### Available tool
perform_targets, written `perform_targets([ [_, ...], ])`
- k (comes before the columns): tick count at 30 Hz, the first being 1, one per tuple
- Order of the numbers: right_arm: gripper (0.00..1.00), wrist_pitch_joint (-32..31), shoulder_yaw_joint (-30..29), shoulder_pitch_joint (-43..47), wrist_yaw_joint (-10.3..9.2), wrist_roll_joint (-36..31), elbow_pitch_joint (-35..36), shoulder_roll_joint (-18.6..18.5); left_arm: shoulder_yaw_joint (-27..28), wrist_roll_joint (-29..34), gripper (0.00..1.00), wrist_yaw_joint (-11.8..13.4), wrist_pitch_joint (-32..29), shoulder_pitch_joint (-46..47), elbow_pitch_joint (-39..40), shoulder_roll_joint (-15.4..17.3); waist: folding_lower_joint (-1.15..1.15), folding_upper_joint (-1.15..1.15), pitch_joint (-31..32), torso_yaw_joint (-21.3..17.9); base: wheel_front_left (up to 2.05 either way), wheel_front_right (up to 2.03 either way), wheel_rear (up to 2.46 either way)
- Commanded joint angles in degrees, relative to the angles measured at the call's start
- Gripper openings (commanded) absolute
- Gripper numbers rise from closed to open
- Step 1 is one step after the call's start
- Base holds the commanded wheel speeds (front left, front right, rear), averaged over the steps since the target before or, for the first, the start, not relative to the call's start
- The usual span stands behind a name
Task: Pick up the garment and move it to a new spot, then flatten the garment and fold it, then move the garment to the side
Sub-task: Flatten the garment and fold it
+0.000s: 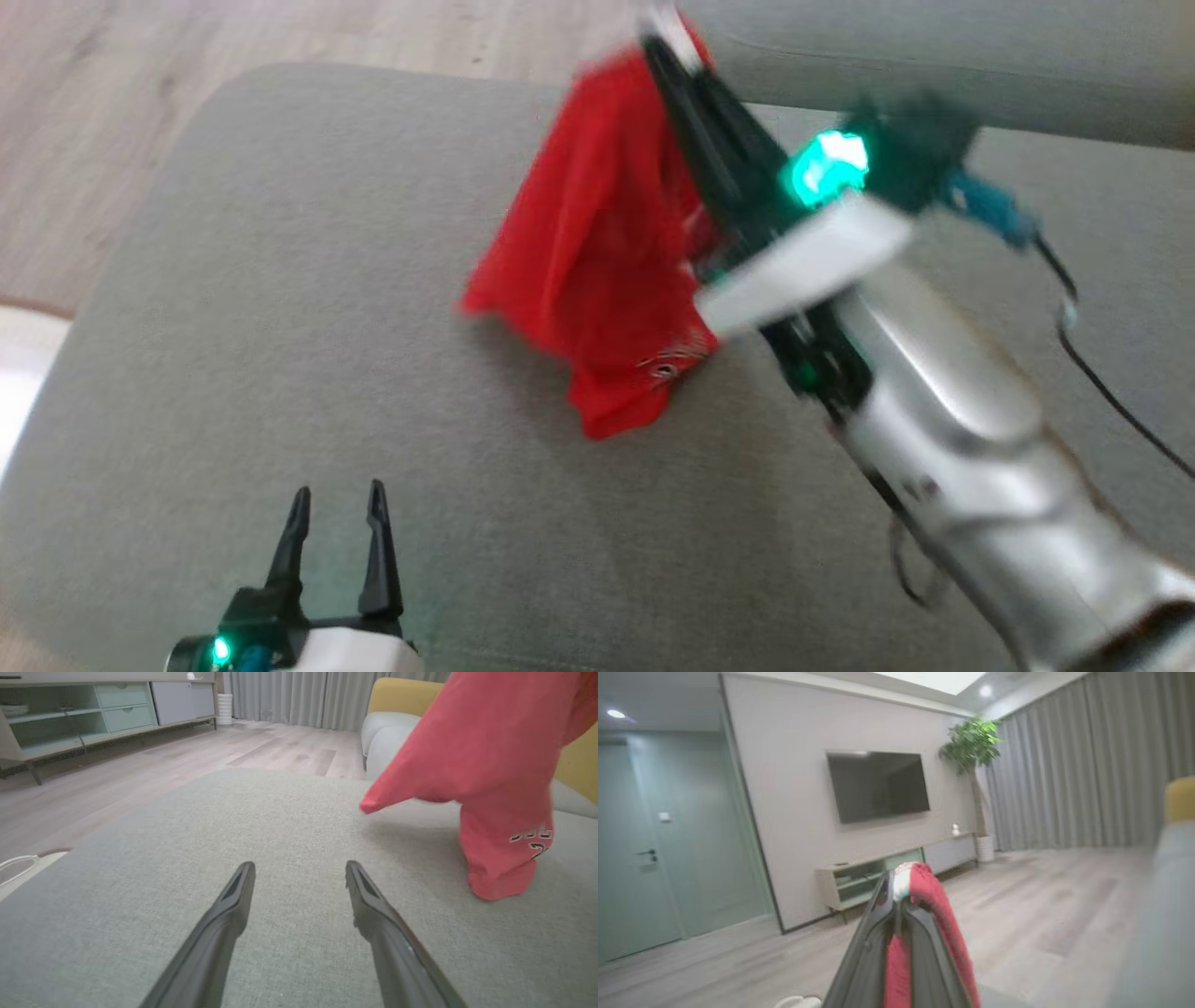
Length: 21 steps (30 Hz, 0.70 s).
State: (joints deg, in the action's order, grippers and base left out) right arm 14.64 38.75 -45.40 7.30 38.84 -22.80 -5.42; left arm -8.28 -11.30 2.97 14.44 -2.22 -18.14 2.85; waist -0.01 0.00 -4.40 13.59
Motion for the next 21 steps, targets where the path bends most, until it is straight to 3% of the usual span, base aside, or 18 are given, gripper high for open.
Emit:
perform_targets([
  [1,0.00,0.4,0.1,2.8,0.19,0.7,1.0,-1.4,2.2,-0.3,1.00,0.0,0.6,1.7,2.0,0.0,0.01,0.00,-0.1,-2.2,0.00,0.00,0.00],
  [10,0.00,-0.3,0.3,17.4,0.19,2.6,-6.0,-16.2,2.4,0.0,1.00,-0.4,0.6,3.2,2.7,0.0,0.01,0.00,-1.1,-8.8,0.00,0.00,0.00],
  [15,0.00,-0.7,1.0,18.1,0.19,0.8,-10.8,-18.9,1.9,0.1,1.00,-0.4,0.6,4.5,2.3,0.0,0.01,0.00,-1.6,-10.5,0.00,0.00,0.00],
  [16,0.10,-1.5,1.3,17.7,0.19,-0.2,-13.5,-19.2,1.8,0.1,1.00,-0.4,0.6,4.7,2.2,0.0,0.01,0.00,-1.6,-10.8,0.00,0.00,0.00],
  [17,0.44,-2.2,1.0,17.5,0.19,-0.7,-15.2,-19.1,1.8,0.0,1.00,-0.4,0.6,4.8,2.1,0.0,0.01,0.00,-1.6,-10.9,0.00,0.00,0.00],
  [18,1.00,-2.3,0.6,17.1,0.19,-1.8,-16.8,-19.0,1.8,0.0,1.00,-0.4,0.6,4.8,2.0,0.0,0.01,0.00,-1.6,-10.9,0.00,0.00,0.00],
  [21,1.00,-0.6,-3.9,15.1,0.19,-7.2,-21.5,-18.0,2.0,0.0,1.00,-0.2,0.6,5.0,1.9,0.0,0.01,0.00,-1.3,-10.8,0.00,0.00,0.00],
])
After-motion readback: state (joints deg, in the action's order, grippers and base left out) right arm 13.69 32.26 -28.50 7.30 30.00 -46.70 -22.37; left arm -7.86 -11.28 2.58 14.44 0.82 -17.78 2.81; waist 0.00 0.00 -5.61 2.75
